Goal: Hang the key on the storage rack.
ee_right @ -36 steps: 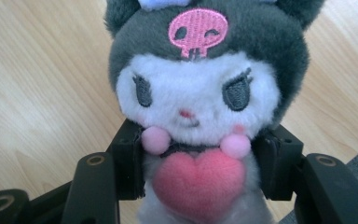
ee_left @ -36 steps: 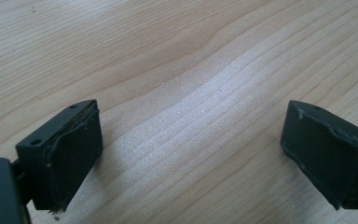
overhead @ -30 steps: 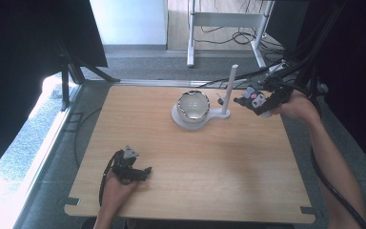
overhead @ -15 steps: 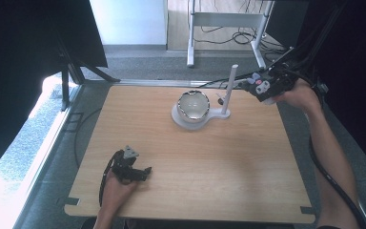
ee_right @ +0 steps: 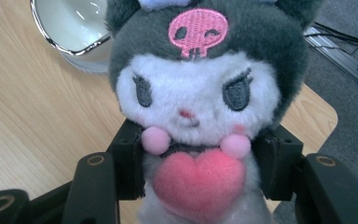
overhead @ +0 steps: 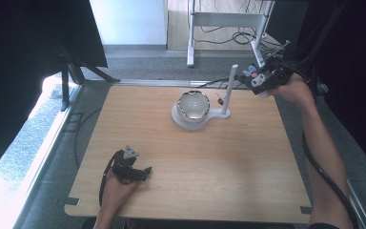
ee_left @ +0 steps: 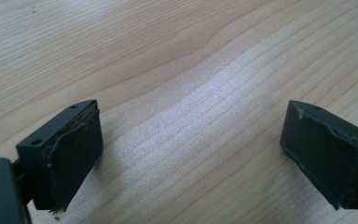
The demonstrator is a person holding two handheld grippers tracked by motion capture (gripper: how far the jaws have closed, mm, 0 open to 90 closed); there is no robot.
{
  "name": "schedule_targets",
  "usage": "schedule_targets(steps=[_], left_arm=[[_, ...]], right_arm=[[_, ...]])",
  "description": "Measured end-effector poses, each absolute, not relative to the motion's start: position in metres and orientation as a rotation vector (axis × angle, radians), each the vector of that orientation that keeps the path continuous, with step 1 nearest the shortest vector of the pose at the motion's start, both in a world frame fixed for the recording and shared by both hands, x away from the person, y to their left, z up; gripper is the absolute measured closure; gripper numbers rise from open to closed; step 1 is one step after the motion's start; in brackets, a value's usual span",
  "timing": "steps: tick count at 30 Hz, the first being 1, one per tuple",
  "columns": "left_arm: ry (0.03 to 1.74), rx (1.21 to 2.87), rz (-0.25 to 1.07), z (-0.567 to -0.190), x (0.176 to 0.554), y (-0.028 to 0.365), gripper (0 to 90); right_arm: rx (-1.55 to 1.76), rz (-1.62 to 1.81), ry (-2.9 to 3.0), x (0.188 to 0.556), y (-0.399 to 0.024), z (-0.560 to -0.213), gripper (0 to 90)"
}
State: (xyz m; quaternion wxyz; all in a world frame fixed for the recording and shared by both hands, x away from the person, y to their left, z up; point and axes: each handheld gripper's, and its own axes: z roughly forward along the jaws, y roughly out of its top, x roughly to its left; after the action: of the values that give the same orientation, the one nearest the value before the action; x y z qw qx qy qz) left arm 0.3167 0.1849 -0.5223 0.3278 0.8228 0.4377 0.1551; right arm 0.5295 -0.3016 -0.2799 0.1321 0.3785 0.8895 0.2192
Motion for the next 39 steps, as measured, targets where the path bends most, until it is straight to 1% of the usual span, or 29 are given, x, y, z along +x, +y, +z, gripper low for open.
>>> schedule_targets(steps=[14, 26, 39], left_arm=[[1.147, 2.152, 0.41, -0.523, 0.317, 0.185, 5.6], [1.147, 2.152, 0.411, -0.523, 0.317, 0.185, 5.6], [1.147, 2.155, 0.409, -0.522, 0.317, 0.185, 5.7]], right_arm=[[1.026, 0.643, 2.663, 0.518, -0.282, -0.291, 44.3], [1.051, 0.6, 2.728, 0.518, -0.273, -0.325, 44.2], [1.144, 0.552, 2.71, 0.526, -0.284, -0.356, 43.6]])
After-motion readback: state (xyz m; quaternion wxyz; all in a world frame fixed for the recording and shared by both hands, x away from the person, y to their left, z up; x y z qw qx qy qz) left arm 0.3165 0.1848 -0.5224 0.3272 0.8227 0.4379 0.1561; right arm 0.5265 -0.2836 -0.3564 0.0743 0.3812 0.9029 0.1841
